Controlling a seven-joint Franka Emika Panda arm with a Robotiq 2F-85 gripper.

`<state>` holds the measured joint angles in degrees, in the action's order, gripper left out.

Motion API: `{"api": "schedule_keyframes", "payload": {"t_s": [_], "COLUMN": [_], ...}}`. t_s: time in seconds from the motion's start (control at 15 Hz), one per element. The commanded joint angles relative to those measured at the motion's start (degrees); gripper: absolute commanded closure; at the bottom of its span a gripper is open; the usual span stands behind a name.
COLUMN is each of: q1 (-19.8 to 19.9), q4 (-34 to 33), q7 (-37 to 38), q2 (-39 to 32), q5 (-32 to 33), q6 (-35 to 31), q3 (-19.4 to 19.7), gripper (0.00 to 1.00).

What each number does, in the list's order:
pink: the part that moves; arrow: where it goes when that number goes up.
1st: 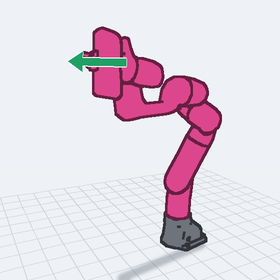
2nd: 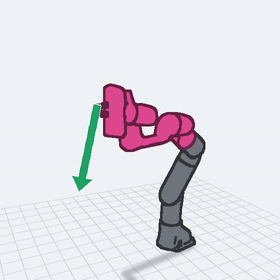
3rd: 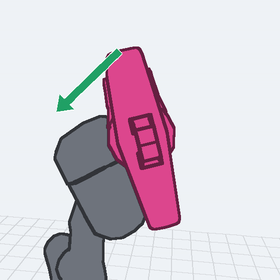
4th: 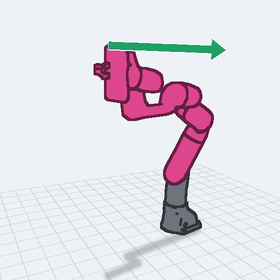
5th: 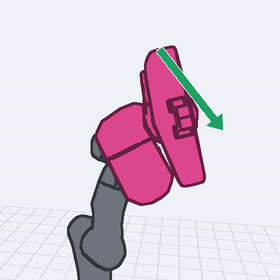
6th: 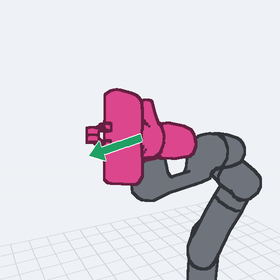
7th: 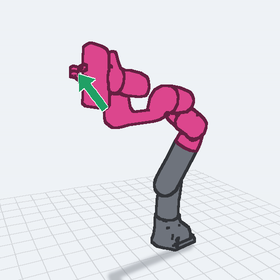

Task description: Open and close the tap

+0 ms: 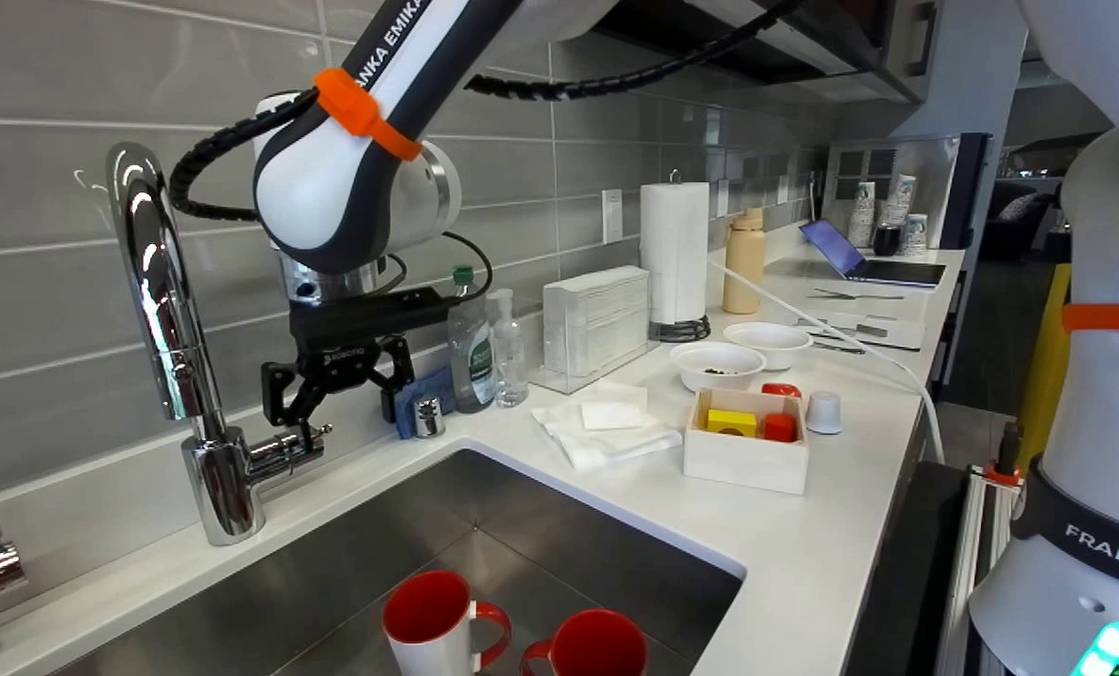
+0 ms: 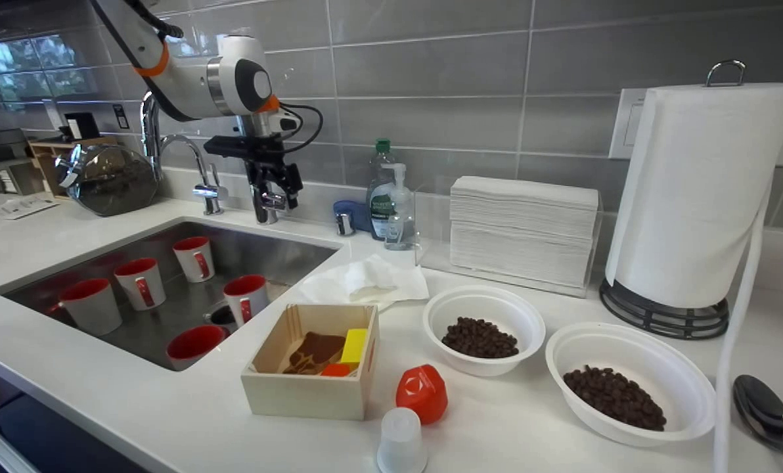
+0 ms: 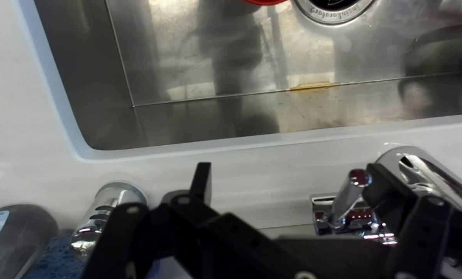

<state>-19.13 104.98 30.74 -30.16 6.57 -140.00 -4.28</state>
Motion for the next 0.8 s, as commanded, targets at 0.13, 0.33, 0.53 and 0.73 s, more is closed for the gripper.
{"api": "schedule_keyframes", "payload": {"t_s": [0.13,0.33,0.53,0.73], "q1": [-1.61,-1.69,-1.67,-1.66], "q4": [-2.10,-1.46,-0.90,-0.71], "q7": [0.83,0.84,1.03,1.25], "q2": [-1.29,-1.01,-0.85,-0.81], "q5": [0.96,1.21,1.51,1.84], "q6": [2.01,2.37,2.27,2.63], "q3": [3.15,3.84,4.61,5.33], "gripper": [0.00,0.00,0.00,0.00]}}
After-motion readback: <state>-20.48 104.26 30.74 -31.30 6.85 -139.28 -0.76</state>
